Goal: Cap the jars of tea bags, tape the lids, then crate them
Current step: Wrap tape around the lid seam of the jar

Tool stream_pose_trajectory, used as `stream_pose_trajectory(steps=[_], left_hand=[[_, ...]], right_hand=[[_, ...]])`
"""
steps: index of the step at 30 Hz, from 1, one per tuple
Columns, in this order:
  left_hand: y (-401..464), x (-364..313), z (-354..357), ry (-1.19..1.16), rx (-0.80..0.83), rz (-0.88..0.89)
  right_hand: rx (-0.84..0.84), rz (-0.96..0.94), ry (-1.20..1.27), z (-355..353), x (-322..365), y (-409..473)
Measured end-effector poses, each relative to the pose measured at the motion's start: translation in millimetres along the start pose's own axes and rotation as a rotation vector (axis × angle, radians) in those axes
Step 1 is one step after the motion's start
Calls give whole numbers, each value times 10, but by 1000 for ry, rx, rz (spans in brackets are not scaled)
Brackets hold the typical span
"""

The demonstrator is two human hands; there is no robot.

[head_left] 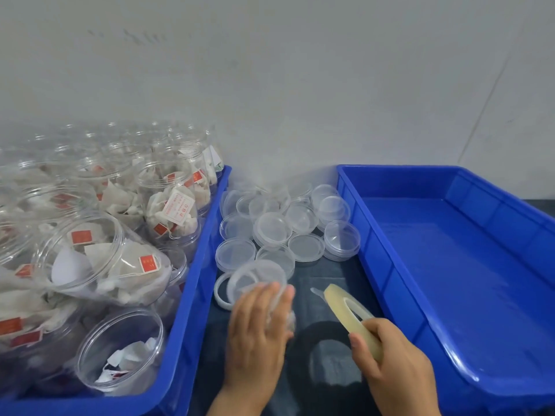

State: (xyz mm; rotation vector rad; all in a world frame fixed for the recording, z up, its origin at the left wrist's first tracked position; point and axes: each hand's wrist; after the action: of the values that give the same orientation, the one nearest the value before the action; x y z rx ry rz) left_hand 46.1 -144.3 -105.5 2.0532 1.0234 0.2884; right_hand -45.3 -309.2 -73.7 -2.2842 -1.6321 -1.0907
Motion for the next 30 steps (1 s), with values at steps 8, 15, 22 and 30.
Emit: stream_pose_trajectory(steps=[8, 15, 22, 30], left_hand=[[221, -72, -49, -368, 278, -78], [204, -162, -313, -617, 128, -418], [163, -149, -362, -912, 187, -806], [220, -151, -469, -949, 334, -738]], right_hand=[[-76, -94, 4, -42, 16, 0], [-329, -398, -166, -28, 43, -37], [-376, -522, -164, -15, 89, -60], [-322, -546, -349, 61, 38, 35]])
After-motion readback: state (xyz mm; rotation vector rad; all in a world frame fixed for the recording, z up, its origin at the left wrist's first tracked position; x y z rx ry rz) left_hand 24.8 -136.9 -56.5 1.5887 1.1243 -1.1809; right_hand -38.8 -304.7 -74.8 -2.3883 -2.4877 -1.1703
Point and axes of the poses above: each hand's wrist, its own y-axis towards the middle knuckle, its own z-axis out of the palm, x = y × z, and after that the axes turned 2 degrees about y, right-handed
